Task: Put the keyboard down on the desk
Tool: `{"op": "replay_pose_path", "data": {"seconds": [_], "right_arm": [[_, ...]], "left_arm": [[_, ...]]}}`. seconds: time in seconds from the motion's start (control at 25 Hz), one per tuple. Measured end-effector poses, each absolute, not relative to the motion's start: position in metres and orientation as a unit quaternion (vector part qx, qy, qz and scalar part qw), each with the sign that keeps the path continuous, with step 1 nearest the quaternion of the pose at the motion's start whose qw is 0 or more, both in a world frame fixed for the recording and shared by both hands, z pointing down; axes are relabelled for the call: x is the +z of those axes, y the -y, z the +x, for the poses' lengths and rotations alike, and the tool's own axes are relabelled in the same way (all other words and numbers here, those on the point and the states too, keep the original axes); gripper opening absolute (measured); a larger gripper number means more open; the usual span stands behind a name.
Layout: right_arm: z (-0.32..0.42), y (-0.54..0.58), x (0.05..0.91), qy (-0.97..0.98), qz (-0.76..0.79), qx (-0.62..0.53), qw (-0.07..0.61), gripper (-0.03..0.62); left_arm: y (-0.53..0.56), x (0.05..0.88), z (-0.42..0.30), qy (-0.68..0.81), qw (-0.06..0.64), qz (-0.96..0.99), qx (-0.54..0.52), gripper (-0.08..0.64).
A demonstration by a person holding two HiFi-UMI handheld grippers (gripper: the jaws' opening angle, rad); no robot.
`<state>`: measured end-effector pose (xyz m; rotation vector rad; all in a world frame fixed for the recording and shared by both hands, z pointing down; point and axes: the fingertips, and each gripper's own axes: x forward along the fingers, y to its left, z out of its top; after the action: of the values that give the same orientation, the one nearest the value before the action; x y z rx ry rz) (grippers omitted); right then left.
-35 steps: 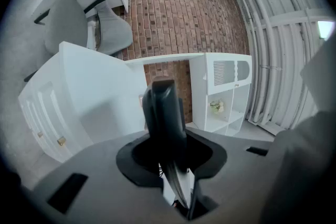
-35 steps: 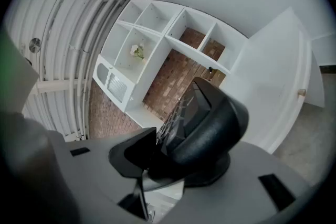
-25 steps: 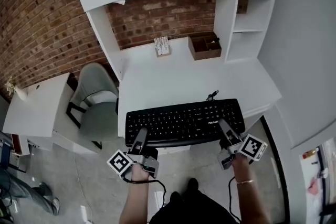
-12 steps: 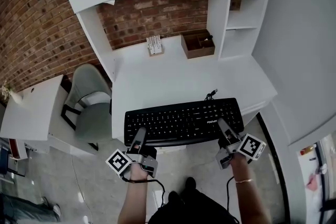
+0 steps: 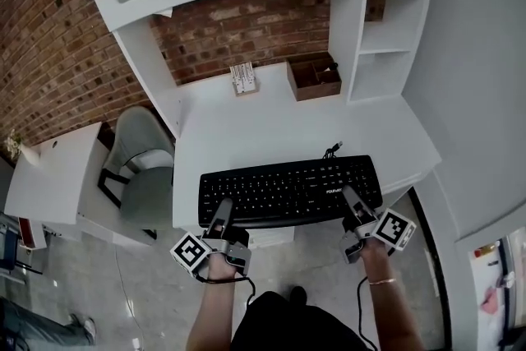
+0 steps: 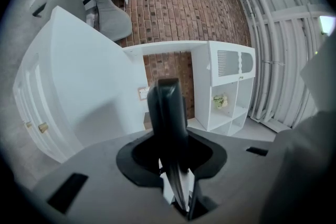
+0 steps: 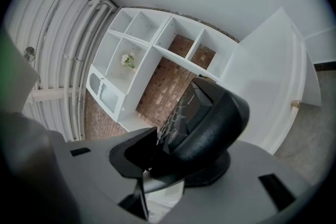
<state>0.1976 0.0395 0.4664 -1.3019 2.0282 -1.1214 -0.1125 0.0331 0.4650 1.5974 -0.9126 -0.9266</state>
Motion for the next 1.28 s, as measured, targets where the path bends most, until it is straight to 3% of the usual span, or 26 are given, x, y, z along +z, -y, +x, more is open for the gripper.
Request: {"op": "replay_pose_path", "data": {"seconds": [0.36, 1.28], "right_arm": [[0.189, 0.014, 0.472, -0.74, -0.458, -0.423, 0.253, 0.133], [0.133, 0.197, 0.512, -0.732, -0.466, -0.451, 0.209, 0.135]], "left_arm": [[0.017, 0.47, -0.116, 0.386, 0.518, 0.654, -0.393, 0.094], [0.192, 0.525, -0.169, 0.396, 0.563, 0.621, -0.374, 0.094]]}}
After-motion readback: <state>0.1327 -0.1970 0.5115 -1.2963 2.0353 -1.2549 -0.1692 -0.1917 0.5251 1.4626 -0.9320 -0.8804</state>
